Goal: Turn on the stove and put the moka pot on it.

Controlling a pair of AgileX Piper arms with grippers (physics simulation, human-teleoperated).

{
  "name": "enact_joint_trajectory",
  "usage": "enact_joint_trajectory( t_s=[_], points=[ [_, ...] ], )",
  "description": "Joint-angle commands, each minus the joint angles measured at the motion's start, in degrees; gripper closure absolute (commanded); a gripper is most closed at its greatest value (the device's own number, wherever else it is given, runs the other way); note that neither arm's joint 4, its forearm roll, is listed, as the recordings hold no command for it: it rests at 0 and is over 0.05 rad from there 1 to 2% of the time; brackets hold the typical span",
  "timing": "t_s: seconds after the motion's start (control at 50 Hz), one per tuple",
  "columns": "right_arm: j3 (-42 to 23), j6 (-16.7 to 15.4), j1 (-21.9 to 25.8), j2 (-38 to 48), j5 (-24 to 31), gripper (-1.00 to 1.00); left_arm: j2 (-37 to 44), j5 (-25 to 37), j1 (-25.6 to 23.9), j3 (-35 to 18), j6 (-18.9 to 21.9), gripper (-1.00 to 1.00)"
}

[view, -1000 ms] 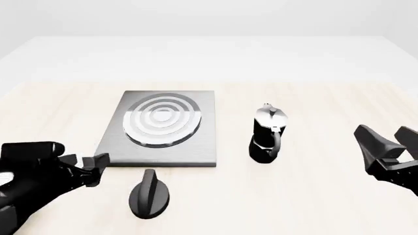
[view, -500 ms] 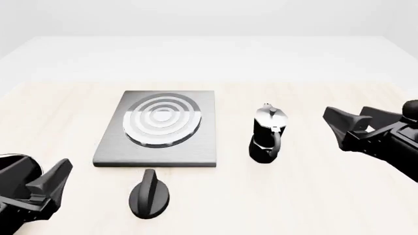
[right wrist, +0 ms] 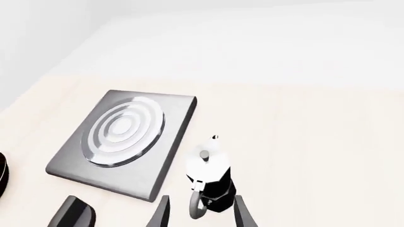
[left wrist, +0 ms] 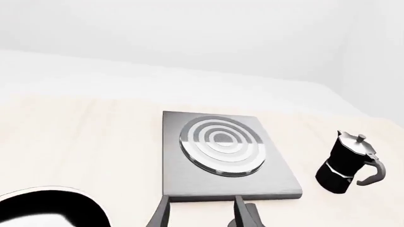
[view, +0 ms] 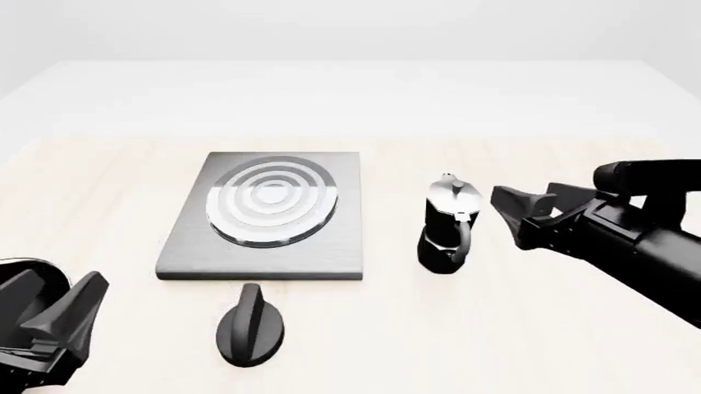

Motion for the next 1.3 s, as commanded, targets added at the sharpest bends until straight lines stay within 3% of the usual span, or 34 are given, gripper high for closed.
enact_joint_trajectory(
  t_s=[0.02, 0.16, 0.22, 0.36, 0.52, 1.3],
  points=[
    [1.27, 1.56, 1.38, 6.65, -6.23, -1.00, 0.79, -1.05, -0.41, 0.37, -0.17, -1.00],
    [2.25, 1.86, 1.26, 11.48, -11.19, -1.00, 2.06, -2.01, -0.62, 0.38, 0.04, -1.00],
    [2.75, 4.44, 1.16, 13.41, -13.03, -1.00, 1.92, -1.88, -0.52, 0.43, 0.00, -1.00],
    [3.42, 4.19, 0.36, 17.27, -17.21, -1.00, 2.46, -2.33, -0.40, 0.43, -0.10, -1.00],
    [3.95, 6.27, 0.96, 21.44, -21.05, -1.00, 3.04, -2.84, -0.34, 0.48, -0.17, -1.00],
    [4.93, 11.31, 3.52, 33.64, -31.25, -1.00, 3.65, -3.42, 0.01, 0.45, -0.42, -1.00]
  ],
)
